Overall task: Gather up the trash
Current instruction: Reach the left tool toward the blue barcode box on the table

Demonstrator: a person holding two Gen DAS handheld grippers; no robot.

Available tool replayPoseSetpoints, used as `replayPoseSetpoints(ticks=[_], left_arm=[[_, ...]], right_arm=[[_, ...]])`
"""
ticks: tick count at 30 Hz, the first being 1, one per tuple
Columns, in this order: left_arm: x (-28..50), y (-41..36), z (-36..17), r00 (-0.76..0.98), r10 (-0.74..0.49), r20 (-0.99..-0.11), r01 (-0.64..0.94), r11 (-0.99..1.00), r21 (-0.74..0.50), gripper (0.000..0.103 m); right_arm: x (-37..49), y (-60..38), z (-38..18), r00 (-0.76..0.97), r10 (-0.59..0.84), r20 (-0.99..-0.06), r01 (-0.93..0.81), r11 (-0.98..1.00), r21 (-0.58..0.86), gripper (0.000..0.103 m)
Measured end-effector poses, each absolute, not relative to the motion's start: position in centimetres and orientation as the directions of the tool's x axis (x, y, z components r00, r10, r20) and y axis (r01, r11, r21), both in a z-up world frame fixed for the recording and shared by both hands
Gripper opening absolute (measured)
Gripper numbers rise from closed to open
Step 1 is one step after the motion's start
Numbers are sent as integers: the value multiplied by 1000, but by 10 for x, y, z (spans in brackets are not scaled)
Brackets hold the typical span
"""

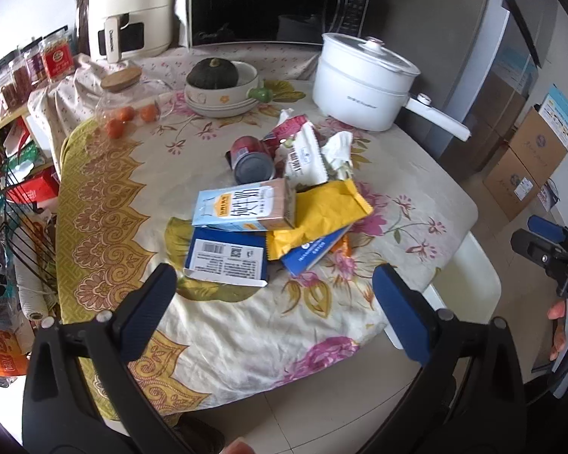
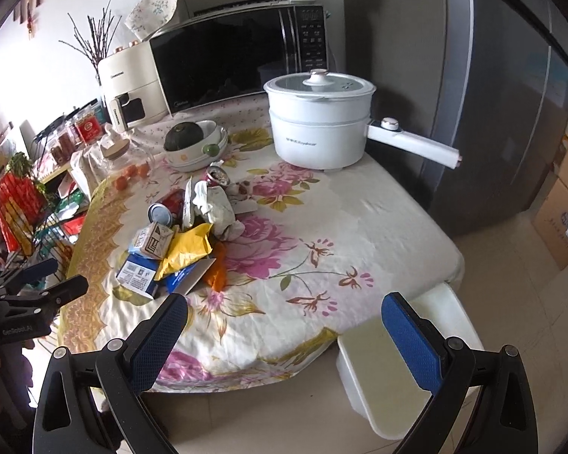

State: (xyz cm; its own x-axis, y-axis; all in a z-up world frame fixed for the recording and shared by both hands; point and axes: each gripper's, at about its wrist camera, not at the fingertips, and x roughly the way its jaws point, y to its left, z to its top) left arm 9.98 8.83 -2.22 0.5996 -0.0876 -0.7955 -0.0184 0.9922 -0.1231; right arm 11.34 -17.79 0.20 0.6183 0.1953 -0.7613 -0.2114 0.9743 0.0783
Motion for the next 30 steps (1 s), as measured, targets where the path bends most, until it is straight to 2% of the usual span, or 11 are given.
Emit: replayPoseSetpoints(ticks=[3,5,8,16,21,30], left_arm=[[119,108,-48,528,-104,-843,-72,983,-167,103],[130,118,-65,487,-115,-866,-112,975,-192,102],[147,126,-86,433,-107,-895,-140,973,-184,102],[171,101,-132,282,-73,-956,-38,995,-87,102],[176,89,-134,282,-11,-959,-1,1000,-12,102],[196,100,-147,279,-33,-960,-55,997,-50,100]], right_arm=[[130,-173,-24,578,212,-788,-220,970,100,103],[138,-172,-46,494,211,-843,-226,968,110,103],[146,-169,-66,421,222,-880,-253,960,121,103],[158,-169,-69,422,212,-881,-236,964,119,103],[157,-173,-73,399,223,-889,-223,964,142,103],[154,-180,-77,400,184,-898,-215,971,103,103]])
